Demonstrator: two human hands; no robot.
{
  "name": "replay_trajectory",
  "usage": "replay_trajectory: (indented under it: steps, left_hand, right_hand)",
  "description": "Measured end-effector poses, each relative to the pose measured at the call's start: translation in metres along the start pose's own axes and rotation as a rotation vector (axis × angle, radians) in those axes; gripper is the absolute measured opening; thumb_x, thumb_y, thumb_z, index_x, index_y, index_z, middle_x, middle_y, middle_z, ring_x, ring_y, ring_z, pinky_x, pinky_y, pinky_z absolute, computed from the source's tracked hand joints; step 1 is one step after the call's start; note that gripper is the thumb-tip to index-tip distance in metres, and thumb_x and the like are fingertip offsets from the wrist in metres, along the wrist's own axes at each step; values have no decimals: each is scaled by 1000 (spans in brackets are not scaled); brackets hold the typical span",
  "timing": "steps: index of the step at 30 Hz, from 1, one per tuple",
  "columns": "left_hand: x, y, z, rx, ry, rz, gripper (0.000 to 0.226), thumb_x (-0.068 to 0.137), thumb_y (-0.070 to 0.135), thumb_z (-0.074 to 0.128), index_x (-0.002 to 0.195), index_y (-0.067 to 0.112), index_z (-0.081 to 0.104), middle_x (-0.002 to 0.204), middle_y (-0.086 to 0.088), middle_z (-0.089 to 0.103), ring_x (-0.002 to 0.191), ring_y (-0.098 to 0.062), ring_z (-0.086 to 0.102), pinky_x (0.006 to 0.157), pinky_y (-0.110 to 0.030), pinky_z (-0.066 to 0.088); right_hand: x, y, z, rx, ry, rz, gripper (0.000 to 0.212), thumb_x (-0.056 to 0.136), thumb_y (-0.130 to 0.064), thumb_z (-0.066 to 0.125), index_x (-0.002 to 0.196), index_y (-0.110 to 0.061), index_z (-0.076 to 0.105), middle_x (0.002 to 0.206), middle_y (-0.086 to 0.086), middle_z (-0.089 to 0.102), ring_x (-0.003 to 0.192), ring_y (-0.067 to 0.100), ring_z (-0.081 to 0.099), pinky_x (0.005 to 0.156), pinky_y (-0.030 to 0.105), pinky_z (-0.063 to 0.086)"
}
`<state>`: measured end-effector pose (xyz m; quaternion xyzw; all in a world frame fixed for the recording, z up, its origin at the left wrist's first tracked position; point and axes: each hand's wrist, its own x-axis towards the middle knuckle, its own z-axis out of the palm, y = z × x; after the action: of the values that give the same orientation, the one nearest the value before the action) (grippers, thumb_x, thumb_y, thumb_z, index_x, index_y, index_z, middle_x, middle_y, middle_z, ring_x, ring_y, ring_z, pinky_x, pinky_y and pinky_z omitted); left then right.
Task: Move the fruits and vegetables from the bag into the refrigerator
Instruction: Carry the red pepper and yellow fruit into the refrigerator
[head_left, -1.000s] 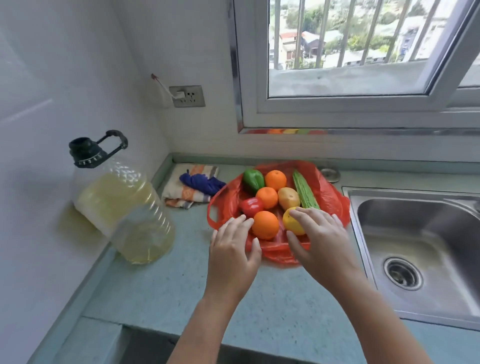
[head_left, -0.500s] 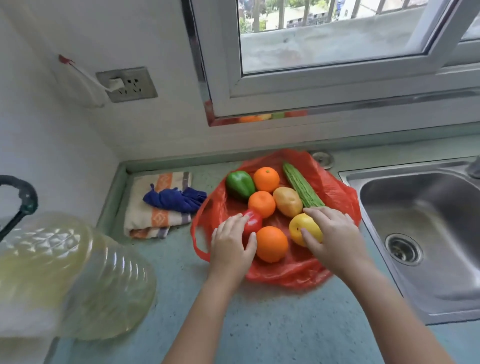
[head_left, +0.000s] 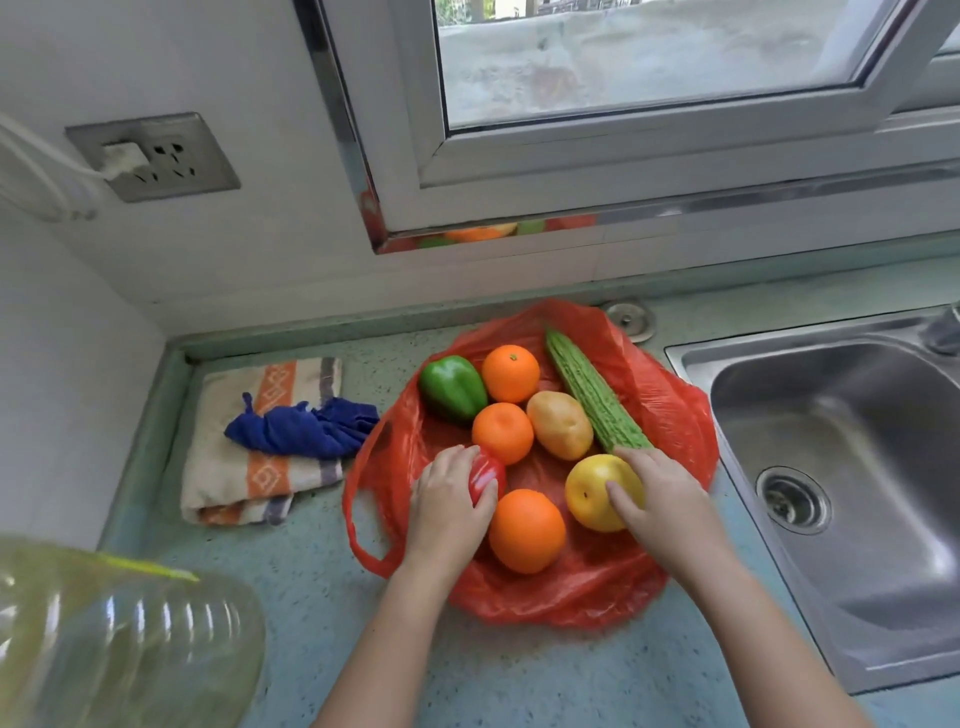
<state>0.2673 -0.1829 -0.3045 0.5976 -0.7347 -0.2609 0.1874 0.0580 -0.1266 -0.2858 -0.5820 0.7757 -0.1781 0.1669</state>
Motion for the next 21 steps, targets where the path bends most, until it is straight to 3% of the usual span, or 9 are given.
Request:
replay_trajectory:
  steps: [11,14,18,21]
  left_hand:
    - [1,-10,0,-112,-49,-82,50,87,31,60,132,16,44,130,-4,47,121,-18,42,98,-25,30]
    - [-2,-12,-2,-116,-53,-100,54,86,33,60,134,16,42,131,-3,45,121,-18,40,97,-22,28]
    - [-4,-12,-5,-125,-64,-111,56,85,33,61,135,16,40,134,-5,43,122,-19,40,99,-24,30]
    - [-4,-14,-6,-149,-92,-144,60,84,35,62,136,17,38,136,-5,41,123,-19,40,100,-28,32]
  right_hand:
    - [-4,-3,15,146,-35,-63,25,85,-16,62,110,-13,64,116,4,58,110,24,52,87,36,42]
    - [-5,-2,18,222,-26,-60,20,83,-11,64,103,-11,66,106,2,57,104,22,54,83,27,38]
    - [-7,-3,18,302,-110,50,39,82,-21,67,119,-14,56,110,0,48,108,17,47,83,17,28]
    - [-10,-1,22,327,-175,118,56,78,-28,71,128,-15,47,120,5,47,113,18,44,85,16,27]
